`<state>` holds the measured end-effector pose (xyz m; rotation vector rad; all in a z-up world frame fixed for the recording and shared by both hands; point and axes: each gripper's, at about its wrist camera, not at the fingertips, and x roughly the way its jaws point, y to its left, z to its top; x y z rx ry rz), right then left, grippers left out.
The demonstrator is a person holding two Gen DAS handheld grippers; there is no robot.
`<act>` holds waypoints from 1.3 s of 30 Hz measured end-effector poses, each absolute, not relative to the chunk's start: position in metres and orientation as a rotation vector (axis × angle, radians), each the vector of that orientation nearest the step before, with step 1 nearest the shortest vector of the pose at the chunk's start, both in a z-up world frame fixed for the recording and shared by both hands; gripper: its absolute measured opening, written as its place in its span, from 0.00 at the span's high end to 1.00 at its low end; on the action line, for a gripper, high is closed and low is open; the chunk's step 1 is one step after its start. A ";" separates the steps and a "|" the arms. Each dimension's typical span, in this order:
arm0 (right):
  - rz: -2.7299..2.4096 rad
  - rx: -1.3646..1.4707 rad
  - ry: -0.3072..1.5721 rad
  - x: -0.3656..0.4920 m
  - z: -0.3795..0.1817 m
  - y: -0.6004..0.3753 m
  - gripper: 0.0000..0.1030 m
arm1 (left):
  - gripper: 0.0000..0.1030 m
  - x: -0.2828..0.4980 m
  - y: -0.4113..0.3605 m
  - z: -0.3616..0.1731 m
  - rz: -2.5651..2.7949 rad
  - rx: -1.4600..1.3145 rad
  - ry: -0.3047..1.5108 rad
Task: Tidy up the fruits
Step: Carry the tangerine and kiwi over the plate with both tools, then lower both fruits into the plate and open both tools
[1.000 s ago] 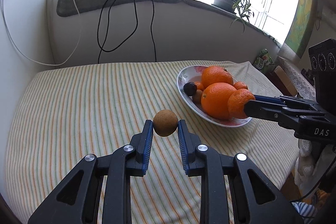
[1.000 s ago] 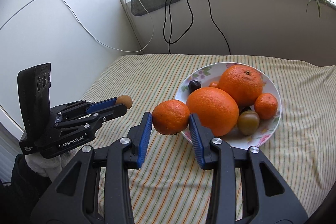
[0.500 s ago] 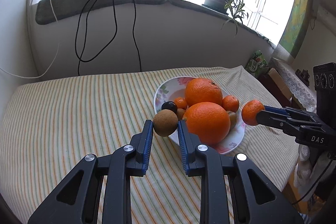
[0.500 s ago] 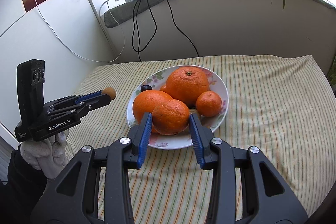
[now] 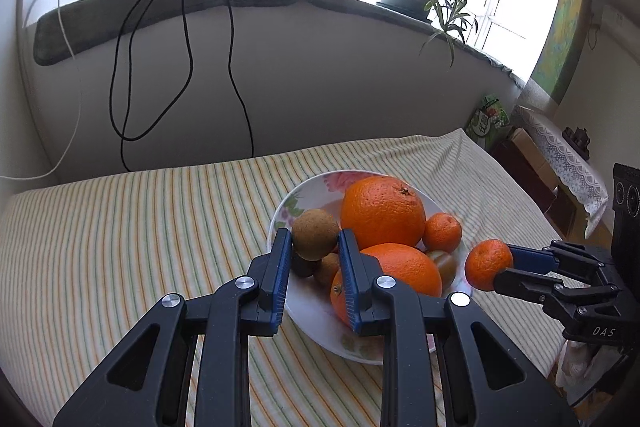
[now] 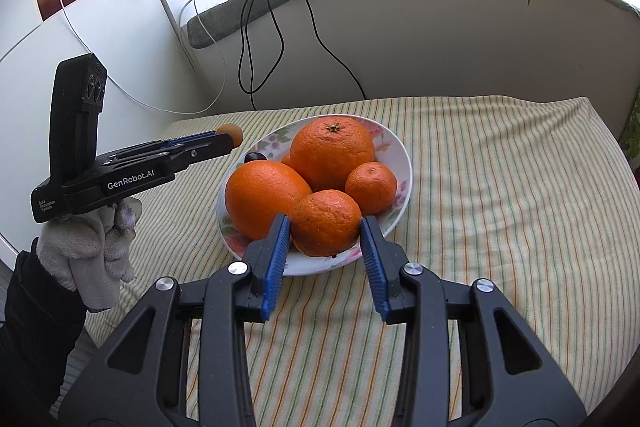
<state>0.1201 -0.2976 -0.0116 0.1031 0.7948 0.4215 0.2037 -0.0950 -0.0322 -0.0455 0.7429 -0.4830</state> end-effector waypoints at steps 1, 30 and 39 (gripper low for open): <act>0.425 0.096 0.794 0.119 -0.012 -0.296 0.63 | 0.78 0.206 -0.097 -0.032 -0.484 -0.043 0.745; 0.457 -0.047 0.777 0.112 -0.015 -0.262 0.62 | 0.78 0.222 -0.124 -0.025 -0.502 -0.015 0.749; 0.430 -0.052 0.770 0.110 -0.014 -0.264 0.62 | 0.67 0.221 -0.125 -0.021 -0.502 -0.018 0.744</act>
